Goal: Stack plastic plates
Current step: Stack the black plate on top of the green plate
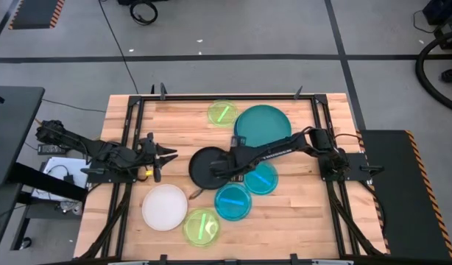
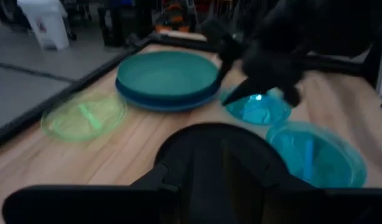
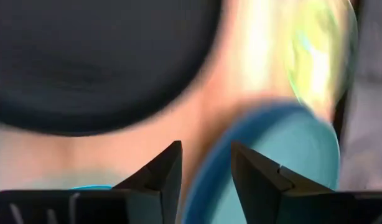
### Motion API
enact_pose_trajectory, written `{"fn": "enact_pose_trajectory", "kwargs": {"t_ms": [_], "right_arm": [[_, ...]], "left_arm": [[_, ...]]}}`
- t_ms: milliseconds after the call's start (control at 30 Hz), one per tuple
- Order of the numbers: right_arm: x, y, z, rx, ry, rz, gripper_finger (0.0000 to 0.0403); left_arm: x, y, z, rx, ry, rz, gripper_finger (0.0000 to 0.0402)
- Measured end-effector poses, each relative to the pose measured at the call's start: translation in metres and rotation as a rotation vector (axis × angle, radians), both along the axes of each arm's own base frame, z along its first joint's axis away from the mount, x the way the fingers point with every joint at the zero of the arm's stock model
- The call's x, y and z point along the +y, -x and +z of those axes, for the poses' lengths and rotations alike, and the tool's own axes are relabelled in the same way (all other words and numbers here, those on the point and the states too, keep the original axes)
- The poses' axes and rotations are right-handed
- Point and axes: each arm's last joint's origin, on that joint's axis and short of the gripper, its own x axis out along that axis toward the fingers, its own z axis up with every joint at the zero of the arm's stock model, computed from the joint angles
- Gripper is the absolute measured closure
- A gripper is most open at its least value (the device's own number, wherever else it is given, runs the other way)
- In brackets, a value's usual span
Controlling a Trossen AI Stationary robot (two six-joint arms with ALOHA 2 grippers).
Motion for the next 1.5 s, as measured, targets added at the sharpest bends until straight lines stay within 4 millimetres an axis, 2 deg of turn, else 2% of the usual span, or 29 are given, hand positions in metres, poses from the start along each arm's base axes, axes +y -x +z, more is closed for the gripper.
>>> {"fn": "enact_pose_trajectory", "kwargs": {"t_ms": [233, 433, 533, 767, 1133, 1267, 1500], "right_arm": [[0.03, -0.005, -0.001, 0.097, -0.137, 0.432, 0.0268], [0.042, -0.002, -0.003, 0.159, -0.151, 0.584, 0.0276], [0.044, 0.001, -0.012, 0.187, -0.144, 0.644, 0.0276], [0.042, 0.007, -0.035, 0.245, -0.046, 0.708, 0.0276], [0.035, 0.004, -0.042, 0.218, -0.05, 0.727, 0.0279], [0.031, 0.001, -0.041, 0.19, -0.054, 0.719, 0.0295], [0.026, -0.001, -0.047, 0.184, -0.114, 0.726, 0.0345]], "left_arm": [[0.001, 0.004, 0.0, 0.061, 0.058, 0.027, 0.0311], [0.002, 0.007, 0.004, 0.097, 0.121, 0.035, 0.0311], [0.002, 0.007, 0.004, 0.1, 0.123, 0.03, 0.0311], [0.002, 0.007, 0.004, 0.1, 0.123, 0.03, 0.0311], [0.002, 0.007, 0.004, 0.099, 0.123, 0.029, 0.0311], [0.002, 0.007, 0.004, 0.098, 0.123, 0.029, 0.0311], [0.002, 0.007, 0.004, 0.098, 0.124, 0.029, 0.0311]]}}
